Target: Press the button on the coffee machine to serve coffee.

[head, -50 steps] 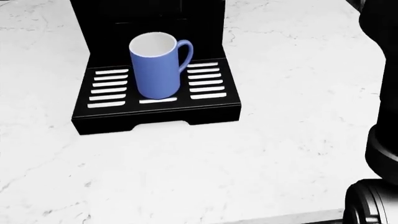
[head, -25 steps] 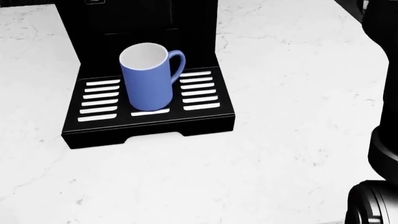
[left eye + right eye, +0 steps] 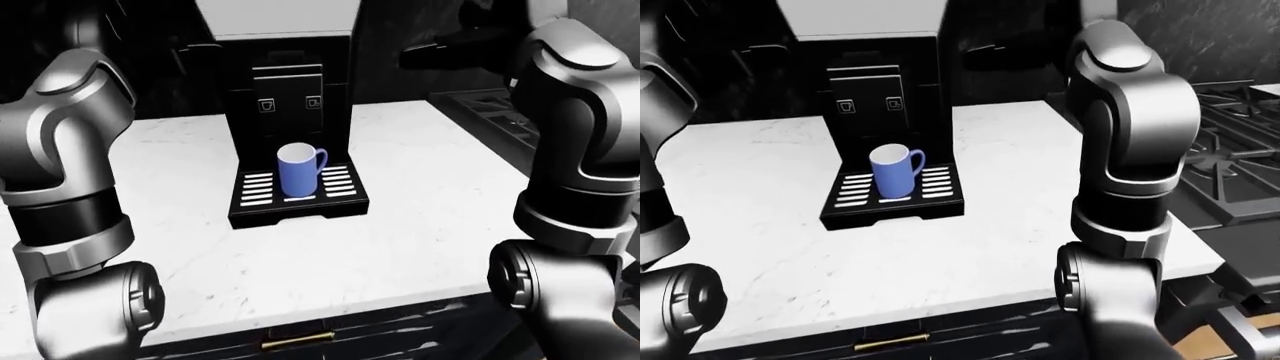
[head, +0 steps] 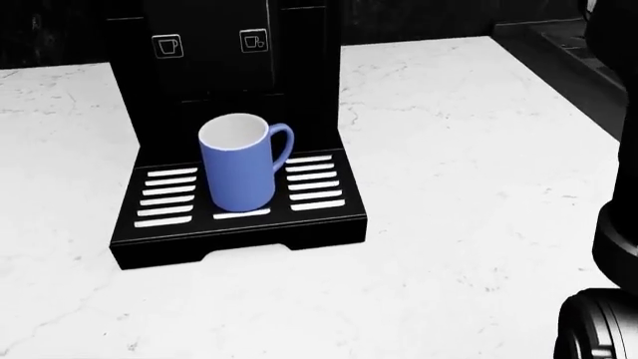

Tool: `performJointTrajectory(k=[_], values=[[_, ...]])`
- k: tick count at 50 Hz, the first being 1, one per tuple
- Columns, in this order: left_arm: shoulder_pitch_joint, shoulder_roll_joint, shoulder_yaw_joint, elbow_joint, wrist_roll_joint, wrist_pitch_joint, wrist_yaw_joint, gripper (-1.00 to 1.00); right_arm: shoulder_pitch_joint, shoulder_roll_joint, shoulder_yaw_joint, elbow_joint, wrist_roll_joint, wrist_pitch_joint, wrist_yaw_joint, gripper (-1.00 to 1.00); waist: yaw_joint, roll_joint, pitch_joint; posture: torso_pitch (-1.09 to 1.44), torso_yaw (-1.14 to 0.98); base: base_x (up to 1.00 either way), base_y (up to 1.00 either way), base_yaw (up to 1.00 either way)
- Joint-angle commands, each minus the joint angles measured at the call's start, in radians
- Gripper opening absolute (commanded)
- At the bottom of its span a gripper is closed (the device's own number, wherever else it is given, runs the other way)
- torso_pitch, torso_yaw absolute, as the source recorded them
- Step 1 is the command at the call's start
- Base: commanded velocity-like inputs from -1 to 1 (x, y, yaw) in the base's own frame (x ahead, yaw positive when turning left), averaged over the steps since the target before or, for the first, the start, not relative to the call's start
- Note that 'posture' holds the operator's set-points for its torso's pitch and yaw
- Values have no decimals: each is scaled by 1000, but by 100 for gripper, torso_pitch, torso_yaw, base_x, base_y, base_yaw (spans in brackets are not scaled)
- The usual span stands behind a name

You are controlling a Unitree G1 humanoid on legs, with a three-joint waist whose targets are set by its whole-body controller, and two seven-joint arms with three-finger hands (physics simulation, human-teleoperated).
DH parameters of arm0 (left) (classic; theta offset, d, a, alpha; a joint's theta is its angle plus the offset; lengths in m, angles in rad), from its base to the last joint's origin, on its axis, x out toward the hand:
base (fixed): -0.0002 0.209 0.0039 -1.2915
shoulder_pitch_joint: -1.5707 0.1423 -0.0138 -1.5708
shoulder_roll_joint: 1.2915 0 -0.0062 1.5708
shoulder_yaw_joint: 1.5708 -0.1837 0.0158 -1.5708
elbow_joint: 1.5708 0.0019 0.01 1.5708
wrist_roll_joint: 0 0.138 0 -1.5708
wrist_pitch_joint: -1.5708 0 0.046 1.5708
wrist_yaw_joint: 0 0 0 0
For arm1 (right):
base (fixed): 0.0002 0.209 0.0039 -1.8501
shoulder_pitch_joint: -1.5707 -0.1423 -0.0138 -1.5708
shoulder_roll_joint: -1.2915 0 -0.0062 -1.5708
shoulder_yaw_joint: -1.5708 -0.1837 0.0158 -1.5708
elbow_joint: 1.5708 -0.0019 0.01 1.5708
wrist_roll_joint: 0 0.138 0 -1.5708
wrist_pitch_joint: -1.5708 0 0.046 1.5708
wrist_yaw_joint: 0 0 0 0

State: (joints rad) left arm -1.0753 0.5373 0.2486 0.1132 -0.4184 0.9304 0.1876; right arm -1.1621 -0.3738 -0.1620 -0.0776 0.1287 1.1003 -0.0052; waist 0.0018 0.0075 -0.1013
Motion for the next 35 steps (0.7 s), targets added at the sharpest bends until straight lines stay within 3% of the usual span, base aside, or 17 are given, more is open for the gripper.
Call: performJointTrajectory(k=[1,15,24,35], values=[[-35,12,8,-27,2,-24,-4,100,-24,-9,-9,-25,0,-30,-5,100,0,2,-23,-25,0,0,0,0],[-22,5,23,-59,-19,-1,-10,100,-31,-4,-3,-18,6,-34,-13,100,4,3,-73,-30,0,0,0,0],[-17,3,12,-53,-24,-19,-12,100,-41,-10,-3,-5,10,-37,-10,100,10,2,-124,-37,0,0,0,0],[-15,-2,15,-60,-31,-5,-13,100,-49,-13,-4,-8,10,-27,-10,100,17,-1,-169,-43,0,0,0,0]])
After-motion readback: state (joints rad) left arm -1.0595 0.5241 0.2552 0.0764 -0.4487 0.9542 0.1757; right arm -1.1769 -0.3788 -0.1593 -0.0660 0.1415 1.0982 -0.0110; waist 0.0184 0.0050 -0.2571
